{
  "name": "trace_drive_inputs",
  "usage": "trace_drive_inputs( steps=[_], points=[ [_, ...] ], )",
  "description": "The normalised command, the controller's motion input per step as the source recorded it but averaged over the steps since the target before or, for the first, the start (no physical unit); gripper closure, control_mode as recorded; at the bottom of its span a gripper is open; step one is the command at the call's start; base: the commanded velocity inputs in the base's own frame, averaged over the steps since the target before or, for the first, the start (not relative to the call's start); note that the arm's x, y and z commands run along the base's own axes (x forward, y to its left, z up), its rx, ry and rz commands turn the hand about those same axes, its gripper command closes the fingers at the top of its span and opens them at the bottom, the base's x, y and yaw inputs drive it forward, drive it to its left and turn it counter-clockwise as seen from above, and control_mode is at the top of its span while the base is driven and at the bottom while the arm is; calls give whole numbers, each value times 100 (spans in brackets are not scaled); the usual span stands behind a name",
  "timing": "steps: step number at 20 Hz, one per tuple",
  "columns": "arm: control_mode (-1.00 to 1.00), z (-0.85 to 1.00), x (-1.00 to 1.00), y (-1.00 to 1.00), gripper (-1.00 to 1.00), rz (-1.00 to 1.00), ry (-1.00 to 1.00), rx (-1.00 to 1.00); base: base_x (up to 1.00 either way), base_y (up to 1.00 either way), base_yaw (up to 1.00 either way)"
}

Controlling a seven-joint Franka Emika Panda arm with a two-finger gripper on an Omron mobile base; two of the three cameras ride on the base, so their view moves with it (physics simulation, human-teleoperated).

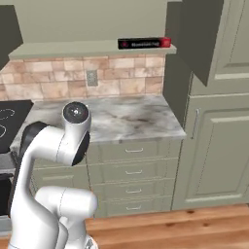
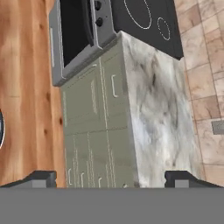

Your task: Retrieve the tupperware and aluminum foil from the cabinet and place them on the dining counter near the plate with steak and garlic to prepare for storing leftovers.

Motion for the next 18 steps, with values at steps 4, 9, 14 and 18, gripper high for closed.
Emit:
trace_drive_inputs(
  steps=[4,9,14,18],
  points=[
    [100,0,0,0,-100,0,0,0,100,-8,11],
    [100,0,0,0,-100,0,0,0,100,-19,10],
    [100,0,0,0,-100,0,0,0,100,-41,8],
    [100,0,0,0,-100,0,0,0,100,-42,8]
  ],
)
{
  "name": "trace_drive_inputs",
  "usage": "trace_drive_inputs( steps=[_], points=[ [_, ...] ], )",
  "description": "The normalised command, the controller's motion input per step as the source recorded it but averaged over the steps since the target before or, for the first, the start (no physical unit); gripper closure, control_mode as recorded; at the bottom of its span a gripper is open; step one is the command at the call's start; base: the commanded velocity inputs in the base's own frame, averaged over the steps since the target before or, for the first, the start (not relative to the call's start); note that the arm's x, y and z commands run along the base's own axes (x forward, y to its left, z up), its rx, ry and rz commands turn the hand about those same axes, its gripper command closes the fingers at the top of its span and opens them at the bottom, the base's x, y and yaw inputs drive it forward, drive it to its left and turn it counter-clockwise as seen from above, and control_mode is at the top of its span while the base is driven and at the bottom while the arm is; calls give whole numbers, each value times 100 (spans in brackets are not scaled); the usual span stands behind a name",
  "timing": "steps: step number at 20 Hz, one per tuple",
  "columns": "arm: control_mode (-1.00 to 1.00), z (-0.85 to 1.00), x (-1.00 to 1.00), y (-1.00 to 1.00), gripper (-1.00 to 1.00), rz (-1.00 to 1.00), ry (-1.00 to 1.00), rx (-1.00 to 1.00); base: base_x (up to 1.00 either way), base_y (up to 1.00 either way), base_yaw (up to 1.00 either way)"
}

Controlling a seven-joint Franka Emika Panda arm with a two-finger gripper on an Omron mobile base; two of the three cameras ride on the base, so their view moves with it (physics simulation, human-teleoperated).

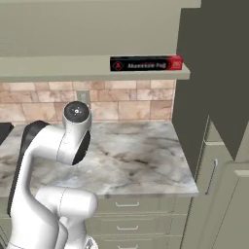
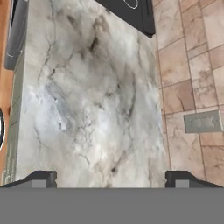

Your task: Retrieve the tupperware and aluminum foil from the cabinet and place them on the dining counter near the plate with steak and garlic to prepare for storing leftovers.

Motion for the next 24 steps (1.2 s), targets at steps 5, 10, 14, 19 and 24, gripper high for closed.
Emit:
trace_drive_inputs(
  steps=[5,10,14,19,24],
  points=[
    [-100,0,24,-2,-100,3,7,0,36,-8,4],
    [-100,31,0,0,-100,7,-7,-11,0,0,0],
    [-100,53,0,0,-100,6,-12,-25,0,0,0],
    [-100,56,20,0,-100,1,-7,-23,0,0,0],
    [-100,55,40,-1,-100,2,0,-21,0,0,0]
  ],
)
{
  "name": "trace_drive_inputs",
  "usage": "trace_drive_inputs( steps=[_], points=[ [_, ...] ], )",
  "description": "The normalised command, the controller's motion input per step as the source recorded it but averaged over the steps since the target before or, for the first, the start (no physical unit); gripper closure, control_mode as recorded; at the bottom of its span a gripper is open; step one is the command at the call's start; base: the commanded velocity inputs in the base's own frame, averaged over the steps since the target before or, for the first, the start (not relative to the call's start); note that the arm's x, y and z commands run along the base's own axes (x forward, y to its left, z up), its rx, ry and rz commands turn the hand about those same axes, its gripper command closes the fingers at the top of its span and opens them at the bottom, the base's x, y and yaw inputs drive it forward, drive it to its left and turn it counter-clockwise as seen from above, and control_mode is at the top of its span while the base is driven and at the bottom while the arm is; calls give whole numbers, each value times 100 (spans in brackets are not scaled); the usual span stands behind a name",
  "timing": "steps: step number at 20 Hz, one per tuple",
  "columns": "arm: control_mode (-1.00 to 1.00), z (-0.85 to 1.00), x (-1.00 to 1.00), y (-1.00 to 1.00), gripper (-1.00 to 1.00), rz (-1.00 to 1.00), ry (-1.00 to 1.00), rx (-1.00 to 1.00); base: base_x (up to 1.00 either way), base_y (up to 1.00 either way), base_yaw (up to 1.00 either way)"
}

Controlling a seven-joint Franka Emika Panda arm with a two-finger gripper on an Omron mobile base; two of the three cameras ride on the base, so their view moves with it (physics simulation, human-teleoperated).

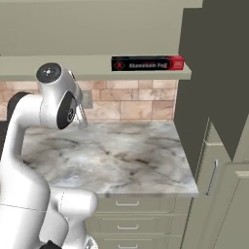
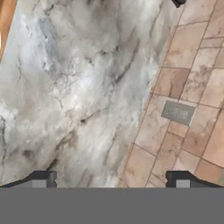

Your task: Retrieve the tupperware and aluminum foil from the cabinet and place them on the dining counter near the plate with steak and garlic to prepare for storing leftovers.

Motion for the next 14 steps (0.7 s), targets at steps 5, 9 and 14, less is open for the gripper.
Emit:
trace_drive_inputs(
  steps=[5,9,14],
  points=[
    [-100,43,38,0,-100,0,0,-21,0,0,0],
    [-100,31,29,0,-100,0,0,-23,0,0,0],
    [-100,36,35,0,-100,0,0,-23,0,0,0]
  ],
)
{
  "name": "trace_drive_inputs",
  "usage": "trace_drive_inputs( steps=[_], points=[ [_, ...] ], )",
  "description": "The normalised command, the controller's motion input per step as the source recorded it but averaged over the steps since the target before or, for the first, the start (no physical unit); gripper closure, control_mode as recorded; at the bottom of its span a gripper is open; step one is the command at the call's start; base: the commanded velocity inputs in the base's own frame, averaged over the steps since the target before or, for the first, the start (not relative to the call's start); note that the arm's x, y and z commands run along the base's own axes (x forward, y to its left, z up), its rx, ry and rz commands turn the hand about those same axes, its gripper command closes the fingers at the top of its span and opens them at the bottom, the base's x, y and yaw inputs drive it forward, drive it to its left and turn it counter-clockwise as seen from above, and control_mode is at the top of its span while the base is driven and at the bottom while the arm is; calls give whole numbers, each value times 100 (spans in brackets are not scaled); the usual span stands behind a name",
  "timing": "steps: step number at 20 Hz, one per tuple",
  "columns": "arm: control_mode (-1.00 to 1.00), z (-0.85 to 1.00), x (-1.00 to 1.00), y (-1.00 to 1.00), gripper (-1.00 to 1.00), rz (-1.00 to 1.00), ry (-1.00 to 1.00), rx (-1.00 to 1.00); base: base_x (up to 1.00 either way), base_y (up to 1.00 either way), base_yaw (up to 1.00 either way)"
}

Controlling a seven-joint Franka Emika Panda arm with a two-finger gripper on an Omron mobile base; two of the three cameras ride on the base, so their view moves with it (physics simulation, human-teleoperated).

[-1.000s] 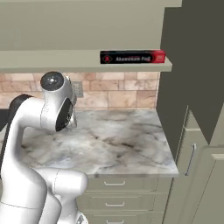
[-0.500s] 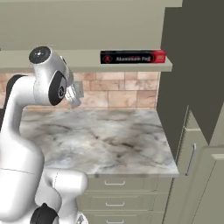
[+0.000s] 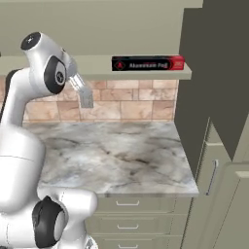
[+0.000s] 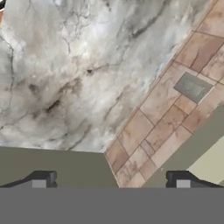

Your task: Retrieve the tupperware and aluminum foil from the cabinet and place them on the dining counter near the plate with steak and garlic to prepare for storing leftovers.

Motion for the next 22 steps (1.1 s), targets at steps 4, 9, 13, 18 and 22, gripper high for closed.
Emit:
trace_drive_inputs(
  steps=[4,9,13,18,22],
  points=[
    [-100,11,43,0,-100,0,2,-12,0,0,0],
    [-100,0,50,0,-100,0,8,0,0,0,0],
    [-100,2,68,0,-100,0,8,-4,0,0,0],
    [-100,4,59,0,-100,0,1,-16,0,0,0],
    [-100,1,59,0,-100,0,0,-15,0,0,0]
  ],
)
